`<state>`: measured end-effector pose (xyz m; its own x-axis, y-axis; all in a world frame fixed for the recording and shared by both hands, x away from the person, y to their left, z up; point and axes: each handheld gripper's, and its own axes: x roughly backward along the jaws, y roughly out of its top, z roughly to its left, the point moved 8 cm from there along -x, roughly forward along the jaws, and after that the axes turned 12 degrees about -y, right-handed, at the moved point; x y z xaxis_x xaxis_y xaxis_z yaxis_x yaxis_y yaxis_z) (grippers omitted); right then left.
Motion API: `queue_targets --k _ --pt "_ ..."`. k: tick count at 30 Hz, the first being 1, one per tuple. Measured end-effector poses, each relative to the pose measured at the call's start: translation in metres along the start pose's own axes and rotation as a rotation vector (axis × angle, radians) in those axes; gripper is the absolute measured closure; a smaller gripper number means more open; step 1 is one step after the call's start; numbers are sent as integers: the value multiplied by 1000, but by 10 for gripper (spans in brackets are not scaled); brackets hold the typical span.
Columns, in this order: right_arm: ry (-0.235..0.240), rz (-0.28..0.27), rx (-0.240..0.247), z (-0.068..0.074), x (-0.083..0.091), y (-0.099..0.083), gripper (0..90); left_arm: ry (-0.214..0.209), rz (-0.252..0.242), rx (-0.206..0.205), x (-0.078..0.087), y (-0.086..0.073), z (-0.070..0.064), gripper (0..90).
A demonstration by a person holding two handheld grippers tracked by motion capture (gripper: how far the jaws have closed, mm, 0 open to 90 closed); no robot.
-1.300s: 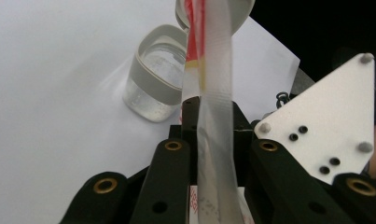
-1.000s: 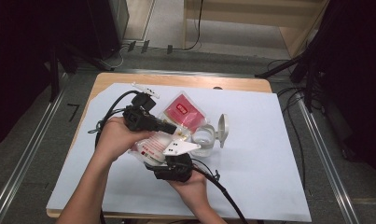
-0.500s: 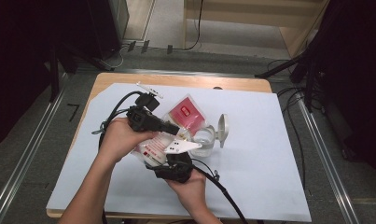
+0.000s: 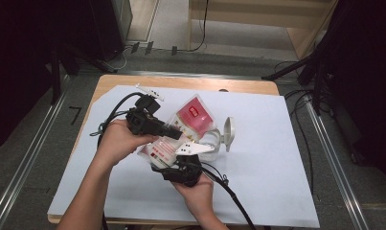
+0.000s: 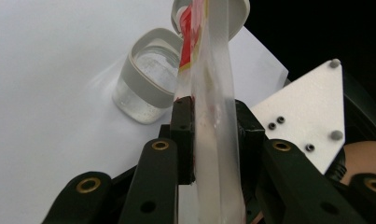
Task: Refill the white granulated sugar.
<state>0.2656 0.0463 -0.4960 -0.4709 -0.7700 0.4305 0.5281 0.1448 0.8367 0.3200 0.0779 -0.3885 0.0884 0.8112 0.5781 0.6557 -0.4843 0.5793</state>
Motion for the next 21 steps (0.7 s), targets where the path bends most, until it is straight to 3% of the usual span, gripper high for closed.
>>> queue_targets --k 6,13,16,21 --pt "0 2 19 1 1 0 595 7 7 18 5 -3 1 805" --pt "-57 8 140 4 2 3 584 -4 -26 39 4 2 -1 870" --pt "-76 10 167 7 0 5 568 15 -26 20 4 4 -3 875" --pt "-67 26 139 11 -3 8 576 73 -17 6 3 6 -2 879"
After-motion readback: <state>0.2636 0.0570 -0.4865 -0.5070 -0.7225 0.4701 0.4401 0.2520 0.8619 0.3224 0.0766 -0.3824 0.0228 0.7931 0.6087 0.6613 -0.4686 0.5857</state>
